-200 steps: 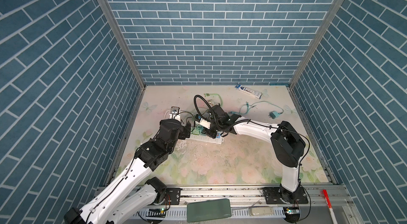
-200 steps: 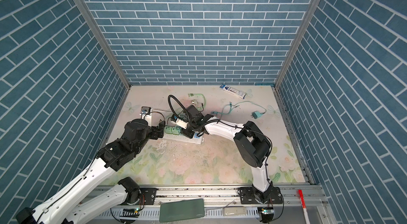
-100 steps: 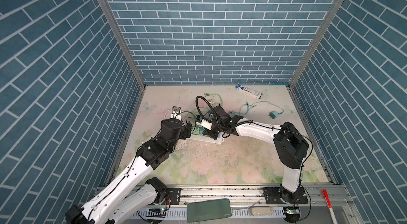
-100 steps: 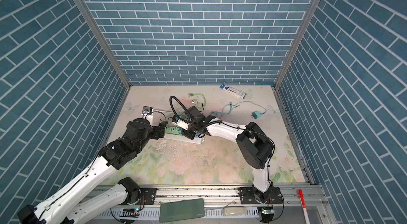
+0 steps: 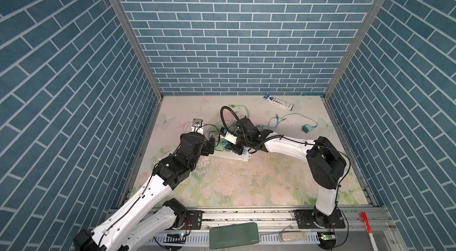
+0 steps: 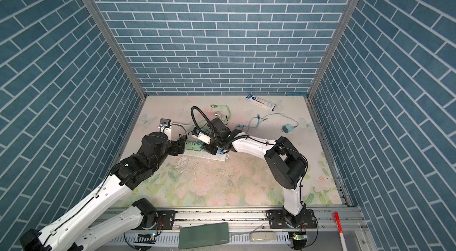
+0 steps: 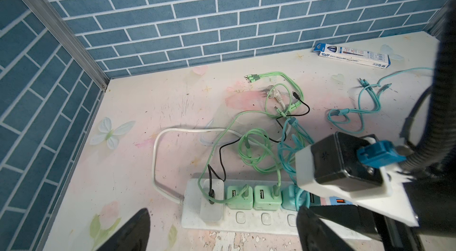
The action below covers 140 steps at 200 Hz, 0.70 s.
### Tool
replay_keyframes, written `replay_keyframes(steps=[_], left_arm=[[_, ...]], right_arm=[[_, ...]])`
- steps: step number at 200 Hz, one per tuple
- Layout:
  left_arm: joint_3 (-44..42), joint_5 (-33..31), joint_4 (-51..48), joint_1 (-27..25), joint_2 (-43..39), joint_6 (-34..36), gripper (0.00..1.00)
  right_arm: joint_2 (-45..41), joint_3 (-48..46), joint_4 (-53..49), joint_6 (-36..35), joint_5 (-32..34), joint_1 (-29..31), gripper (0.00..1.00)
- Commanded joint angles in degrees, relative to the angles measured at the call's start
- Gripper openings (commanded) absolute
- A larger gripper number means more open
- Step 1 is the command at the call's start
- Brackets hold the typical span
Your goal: Insert the plug
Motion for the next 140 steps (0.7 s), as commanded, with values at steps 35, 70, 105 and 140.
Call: replay_keyframes(steps=[35,70,105,140], left_arm=[[2.1,0.3,-0.4,0.4,0.8,-0.1,0.93],[2.2,0.4,-0.2,0.4,0.9,0.0,0.93],[2.0,0.7,0.1,0.4,1.1,-0.2,0.93],[2.1,0.9,0.1,0.4,1.0,-0.1,0.93]], right_arm=[[1.2,-2.3,3.6,-1.9,-2.1,-0.5,0.0],[1.5,-2.4,3.8,-1.4,-2.6,-0.5,0.0],[2.2,-2.3,3.5,-0.7,-2.7,-0.4,0.0],[2.9,-2.4,3.1,-1.1,-2.0,-0.4,0.0]])
